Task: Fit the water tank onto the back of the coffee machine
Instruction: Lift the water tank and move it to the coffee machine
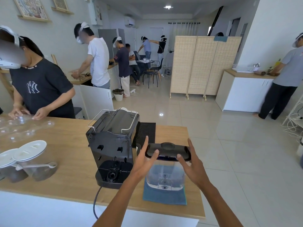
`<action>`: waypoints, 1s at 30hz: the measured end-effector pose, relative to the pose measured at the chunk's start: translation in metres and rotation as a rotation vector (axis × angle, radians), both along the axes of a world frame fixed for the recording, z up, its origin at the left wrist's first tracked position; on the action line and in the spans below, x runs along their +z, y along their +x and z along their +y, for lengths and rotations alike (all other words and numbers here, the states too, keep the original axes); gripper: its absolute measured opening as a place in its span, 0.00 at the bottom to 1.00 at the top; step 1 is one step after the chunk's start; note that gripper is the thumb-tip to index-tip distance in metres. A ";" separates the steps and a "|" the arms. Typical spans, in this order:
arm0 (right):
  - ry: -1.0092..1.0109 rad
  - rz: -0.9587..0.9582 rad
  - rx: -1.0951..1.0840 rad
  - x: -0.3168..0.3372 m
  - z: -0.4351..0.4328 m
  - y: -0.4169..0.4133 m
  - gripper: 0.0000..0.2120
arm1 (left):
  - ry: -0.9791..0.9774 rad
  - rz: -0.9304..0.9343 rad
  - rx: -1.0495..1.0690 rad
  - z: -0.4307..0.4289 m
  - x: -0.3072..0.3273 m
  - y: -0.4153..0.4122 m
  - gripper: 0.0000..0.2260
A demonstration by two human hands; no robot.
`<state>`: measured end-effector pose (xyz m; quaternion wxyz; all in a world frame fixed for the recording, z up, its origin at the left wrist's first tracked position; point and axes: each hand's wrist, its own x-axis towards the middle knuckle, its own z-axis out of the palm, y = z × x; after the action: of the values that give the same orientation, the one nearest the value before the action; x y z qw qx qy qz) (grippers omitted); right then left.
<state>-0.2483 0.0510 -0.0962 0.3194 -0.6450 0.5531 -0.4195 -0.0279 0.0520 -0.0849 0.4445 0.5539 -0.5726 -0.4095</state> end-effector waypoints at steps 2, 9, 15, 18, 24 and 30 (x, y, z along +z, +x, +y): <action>-0.032 0.032 0.008 -0.007 0.002 0.000 0.44 | -0.014 -0.101 -0.001 0.002 -0.008 -0.001 0.42; -0.013 -0.015 -0.012 -0.016 0.007 0.000 0.43 | -0.019 -0.223 0.006 0.005 -0.011 0.002 0.47; 0.057 -0.080 -0.016 -0.024 0.008 -0.002 0.46 | -0.045 -0.123 -0.015 0.007 -0.024 0.002 0.47; 0.060 -0.135 -0.031 -0.028 0.009 0.002 0.45 | -0.016 -0.005 -0.015 0.009 -0.030 0.000 0.47; 0.204 -0.490 -0.126 -0.017 0.013 0.017 0.30 | 0.248 0.110 0.125 0.010 -0.011 -0.017 0.36; 0.173 -0.533 -0.210 -0.015 0.013 0.033 0.42 | 0.184 0.222 0.224 0.013 -0.005 -0.031 0.42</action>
<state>-0.2153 0.0641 -0.1109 0.4619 -0.4217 0.5473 -0.5561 -0.0589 0.0646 -0.0900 0.4951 0.6040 -0.4150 -0.4668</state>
